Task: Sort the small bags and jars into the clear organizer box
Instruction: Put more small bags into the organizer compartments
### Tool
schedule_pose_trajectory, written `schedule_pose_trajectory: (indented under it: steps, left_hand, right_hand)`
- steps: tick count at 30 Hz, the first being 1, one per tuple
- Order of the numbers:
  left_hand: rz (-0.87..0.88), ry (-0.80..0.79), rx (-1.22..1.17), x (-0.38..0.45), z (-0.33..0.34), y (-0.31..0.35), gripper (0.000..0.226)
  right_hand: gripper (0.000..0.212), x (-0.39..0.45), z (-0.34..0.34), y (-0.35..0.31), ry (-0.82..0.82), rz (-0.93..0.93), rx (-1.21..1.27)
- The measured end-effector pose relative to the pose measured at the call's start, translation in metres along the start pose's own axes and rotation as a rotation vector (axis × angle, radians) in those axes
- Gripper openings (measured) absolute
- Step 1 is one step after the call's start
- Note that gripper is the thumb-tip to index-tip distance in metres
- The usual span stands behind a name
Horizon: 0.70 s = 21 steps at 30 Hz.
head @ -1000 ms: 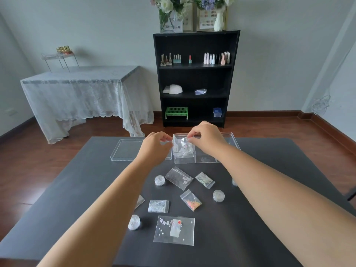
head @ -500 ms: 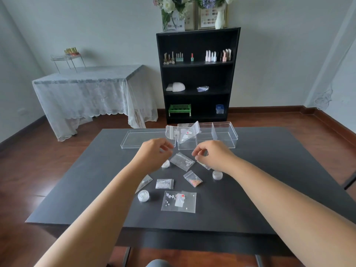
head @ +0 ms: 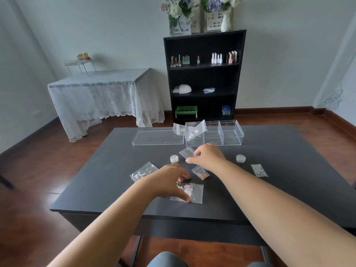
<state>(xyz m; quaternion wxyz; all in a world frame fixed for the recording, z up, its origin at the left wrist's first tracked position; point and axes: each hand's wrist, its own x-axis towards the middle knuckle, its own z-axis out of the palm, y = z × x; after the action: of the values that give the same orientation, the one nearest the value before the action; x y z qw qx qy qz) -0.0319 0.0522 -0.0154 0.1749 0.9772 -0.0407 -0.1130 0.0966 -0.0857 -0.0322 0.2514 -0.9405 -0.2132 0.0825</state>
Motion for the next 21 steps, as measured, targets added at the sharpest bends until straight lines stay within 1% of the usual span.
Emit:
schedule_pose_trajectory:
  steps: [3,5,8,9,11,13,14,16,19,21]
  left_hand:
    - [0.005,-0.006,-0.015,0.002,0.000,-0.001,0.052]
    - [0.001,-0.016,-0.026,0.003,0.000,-0.002,0.048]
    - [-0.002,0.011,-0.067,0.006,0.001,-0.006,0.043]
    - [-0.001,0.026,-0.090,0.007,0.001,-0.007,0.039]
    - [-0.002,0.048,-0.133,0.008,-0.001,-0.010,0.028]
    - [-0.012,0.086,-0.177,0.009,-0.006,-0.012,0.022]
    - [-0.029,0.117,-0.232,0.010,-0.009,-0.015,0.019]
    - [-0.083,0.207,-0.421,0.013,-0.015,-0.018,0.014]
    - [-0.186,0.351,-0.700,0.021,-0.023,-0.023,0.013]
    - [-0.248,0.413,-0.834,0.028,-0.028,-0.028,0.016]
  right_hand:
    - [0.039,0.001,0.006,-0.008,0.060,0.061,-0.062]
    - [0.030,0.002,0.008,-0.010,0.091,0.084,-0.063]
    - [0.024,0.005,0.007,-0.007,0.072,0.087,-0.007]
    - [0.026,0.005,0.005,-0.006,0.058,0.087,0.018]
    - [0.042,0.005,-0.001,-0.005,0.027,0.098,0.043]
    - [0.056,0.006,-0.007,-0.008,-0.018,0.123,0.038]
    - [0.058,0.006,-0.010,-0.010,-0.042,0.139,0.040]
    - [0.058,0.006,-0.013,-0.014,-0.082,0.159,0.038]
    - [0.047,0.007,-0.013,-0.017,-0.098,0.145,-0.005]
    - [0.041,0.006,-0.012,-0.016,-0.091,0.131,0.006]
